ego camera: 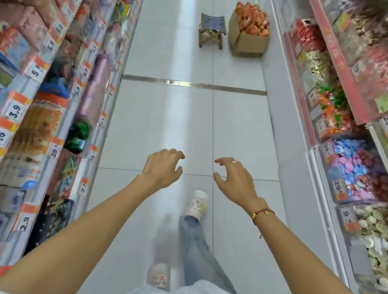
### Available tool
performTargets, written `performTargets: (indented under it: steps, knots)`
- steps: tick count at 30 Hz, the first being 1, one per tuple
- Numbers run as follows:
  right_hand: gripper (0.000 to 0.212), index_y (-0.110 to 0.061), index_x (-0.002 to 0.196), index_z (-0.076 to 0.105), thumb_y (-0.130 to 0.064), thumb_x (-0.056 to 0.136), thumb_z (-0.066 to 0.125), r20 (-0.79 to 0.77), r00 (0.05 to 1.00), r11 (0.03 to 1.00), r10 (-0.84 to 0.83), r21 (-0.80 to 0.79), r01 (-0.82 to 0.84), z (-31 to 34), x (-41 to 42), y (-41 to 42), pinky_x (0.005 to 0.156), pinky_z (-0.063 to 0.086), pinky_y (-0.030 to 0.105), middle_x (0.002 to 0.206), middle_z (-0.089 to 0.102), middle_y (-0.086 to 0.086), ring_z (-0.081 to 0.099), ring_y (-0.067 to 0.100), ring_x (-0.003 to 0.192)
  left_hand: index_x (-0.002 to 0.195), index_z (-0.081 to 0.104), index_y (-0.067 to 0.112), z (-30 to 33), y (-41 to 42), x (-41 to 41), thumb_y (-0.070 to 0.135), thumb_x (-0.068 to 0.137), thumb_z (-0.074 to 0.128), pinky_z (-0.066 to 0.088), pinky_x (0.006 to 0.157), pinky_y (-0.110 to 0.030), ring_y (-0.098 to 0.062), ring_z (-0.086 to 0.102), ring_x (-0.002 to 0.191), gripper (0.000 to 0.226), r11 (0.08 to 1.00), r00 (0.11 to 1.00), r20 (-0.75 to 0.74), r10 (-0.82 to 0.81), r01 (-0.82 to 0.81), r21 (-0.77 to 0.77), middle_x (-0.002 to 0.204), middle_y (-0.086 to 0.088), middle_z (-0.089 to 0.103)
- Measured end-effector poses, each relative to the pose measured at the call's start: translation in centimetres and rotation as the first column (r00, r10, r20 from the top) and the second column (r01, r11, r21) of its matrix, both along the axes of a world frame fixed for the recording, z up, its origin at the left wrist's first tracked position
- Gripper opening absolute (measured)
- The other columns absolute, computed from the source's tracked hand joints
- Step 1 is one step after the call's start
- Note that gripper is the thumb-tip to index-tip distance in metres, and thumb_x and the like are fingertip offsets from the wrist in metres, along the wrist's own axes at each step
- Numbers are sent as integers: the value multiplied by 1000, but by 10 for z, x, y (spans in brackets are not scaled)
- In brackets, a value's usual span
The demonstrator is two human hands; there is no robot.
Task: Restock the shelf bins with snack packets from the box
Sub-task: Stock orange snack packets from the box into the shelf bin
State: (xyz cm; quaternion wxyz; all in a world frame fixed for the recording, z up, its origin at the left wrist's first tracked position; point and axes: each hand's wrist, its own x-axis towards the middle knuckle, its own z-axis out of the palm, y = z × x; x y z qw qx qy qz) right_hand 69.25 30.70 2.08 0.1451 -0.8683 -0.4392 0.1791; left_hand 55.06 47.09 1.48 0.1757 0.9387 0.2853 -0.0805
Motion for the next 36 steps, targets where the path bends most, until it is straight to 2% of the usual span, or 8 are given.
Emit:
performTargets:
  steps: [9, 17, 23, 27, 31, 36]
  knots:
    - [41, -15, 134, 49, -27, 94, 52, 25, 999, 997, 38, -66, -37, 1, 180, 139, 90, 44, 37, 123, 58, 5, 52, 24, 115, 140, 45, 20, 0, 140, 172, 27, 96, 47, 45, 85, -34, -20, 50, 122, 45, 1000, 1000, 3, -9, 9, -4, 138, 2, 52]
    - [43, -16, 133, 50, -35, 94, 54, -14, 998, 997, 60, -39, -60, -1, 310, 291, 90, 44, 34, 126, 57, 4, 53, 22, 115, 137, 48, 21, -5, 282, 299, 29, 95, 49, 46, 84, -35, -20, 52, 118, 43, 995, 997, 21, 79, -77, -64, 134, 3, 56]
    - [44, -17, 130, 52, -39, 93, 57, 3, 1000, 1000, 2, 12, -2, -3, 401, 415, 90, 44, 33, 124, 59, 2, 53, 21, 114, 134, 50, 22, 1, 409, 396, 30, 93, 53, 43, 89, -34, -18, 51, 122, 42, 991, 989, 101, 107, -98, -92, 134, 7, 55]
    - [44, -16, 130, 53, -40, 93, 57, -5, 998, 998, -60, 25, 60, 2, 461, 490, 89, 43, 31, 124, 59, 1, 52, 20, 116, 128, 55, 21, 7, 490, 456, 28, 91, 55, 44, 84, -34, -19, 53, 117, 37, 989, 986, 140, 92, -75, -124, 127, 6, 59]
    - [40, -15, 125, 56, -37, 92, 59, -46, 994, 994, -97, 40, 99, 2, 514, 557, 86, 48, 35, 120, 60, 3, 55, 22, 111, 128, 56, 22, 5, 563, 515, 28, 91, 55, 44, 85, -36, -20, 56, 114, 38, 988, 990, 122, 77, -60, -141, 125, 6, 60]
    - [42, -15, 128, 55, -37, 93, 58, -58, 994, 995, -97, -16, 96, -6, 592, 645, 90, 46, 36, 125, 59, 4, 54, 23, 114, 129, 55, 22, -10, 656, 600, 29, 91, 55, 44, 86, -33, -17, 56, 115, 39, 988, 995, 86, 52, -39, -150, 129, 7, 60]
